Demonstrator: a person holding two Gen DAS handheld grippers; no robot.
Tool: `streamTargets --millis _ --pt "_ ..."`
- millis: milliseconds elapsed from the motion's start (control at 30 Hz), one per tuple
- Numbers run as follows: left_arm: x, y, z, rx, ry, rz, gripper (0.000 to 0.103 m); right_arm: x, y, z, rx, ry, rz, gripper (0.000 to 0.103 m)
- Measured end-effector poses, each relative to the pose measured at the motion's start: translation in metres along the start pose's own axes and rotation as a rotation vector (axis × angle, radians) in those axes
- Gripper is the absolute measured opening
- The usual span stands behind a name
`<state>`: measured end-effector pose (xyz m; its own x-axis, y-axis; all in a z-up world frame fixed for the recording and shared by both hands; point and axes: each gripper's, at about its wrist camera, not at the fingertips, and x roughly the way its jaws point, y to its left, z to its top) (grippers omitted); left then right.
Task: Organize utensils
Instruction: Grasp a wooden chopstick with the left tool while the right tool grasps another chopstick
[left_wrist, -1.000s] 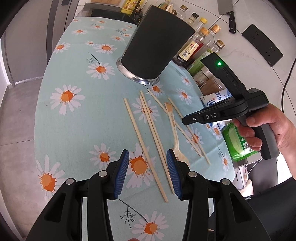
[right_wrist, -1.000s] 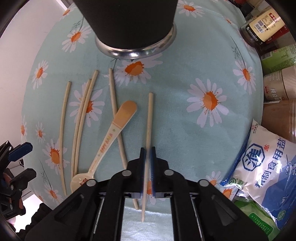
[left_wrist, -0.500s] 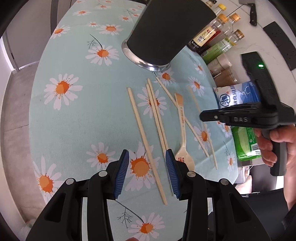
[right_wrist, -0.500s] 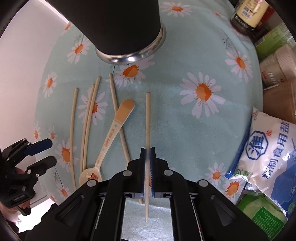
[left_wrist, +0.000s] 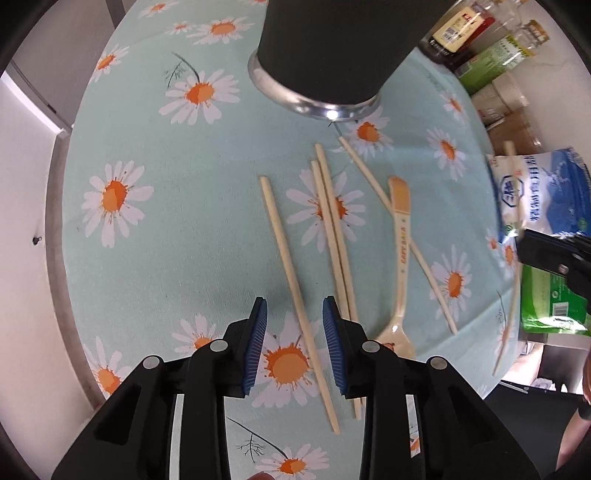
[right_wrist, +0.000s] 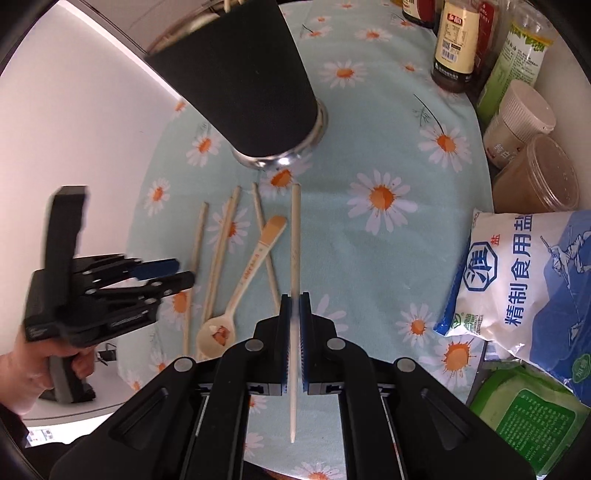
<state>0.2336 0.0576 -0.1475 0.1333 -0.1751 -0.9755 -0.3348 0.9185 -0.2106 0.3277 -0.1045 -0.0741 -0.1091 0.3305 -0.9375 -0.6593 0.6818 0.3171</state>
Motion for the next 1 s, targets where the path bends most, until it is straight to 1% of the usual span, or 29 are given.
streamTargets --millis 167,200,267,333,400,433,500,567,667,833,967,1000 --pt "0.005 -0.008 0.007 0.007 0.013 0.068 0.026 -0.008 0.002 0.0 -0.014 -0.04 0.041 0.006" --pt "0.006 -0.011 0.008 0.014 0.016 0.084 0.022 -0.008 0.003 -0.001 -0.016 -0.045 0.05 0.006" --pt "0.008 -0.016 0.009 0.026 0.018 0.126 0.018 -0.009 0.001 -0.001 -0.021 -0.053 0.071 0.006" --pt "0.01 -0.02 0.009 0.036 0.024 0.153 0.017 -0.007 0.0 0.002 -0.03 -0.057 0.08 0.006" --pt "0.011 -0.024 0.011 0.037 0.03 0.178 0.014 -0.003 0.0 0.004 -0.035 -0.06 0.089 0.006" --pt "0.011 -0.025 0.012 0.03 0.032 0.18 0.013 -0.001 0.0 0.005 -0.032 -0.058 0.101 0.006" --pt "0.013 -0.027 0.016 0.01 0.039 0.186 0.007 0.003 0.0 0.006 -0.032 -0.051 0.113 0.006" --pt "0.011 -0.02 0.021 -0.026 0.04 0.172 0.004 0.006 0.0 0.007 -0.041 -0.041 0.12 0.006" --pt "0.01 -0.012 0.025 -0.063 0.037 0.149 0.004 0.01 -0.003 0.008 -0.04 -0.03 0.128 0.006" --pt "0.008 -0.001 0.023 -0.101 0.011 0.113 0.004 0.018 -0.003 0.011 -0.044 -0.011 0.137 0.006" --pt "0.007 0.007 0.016 -0.114 0.0 0.079 0.004 0.022 0.0 0.014 -0.039 -0.007 0.144 0.006" --pt "0.005 0.012 0.01 -0.112 -0.008 0.073 0.004 0.023 0.002 0.014 -0.039 -0.009 0.143 0.006"
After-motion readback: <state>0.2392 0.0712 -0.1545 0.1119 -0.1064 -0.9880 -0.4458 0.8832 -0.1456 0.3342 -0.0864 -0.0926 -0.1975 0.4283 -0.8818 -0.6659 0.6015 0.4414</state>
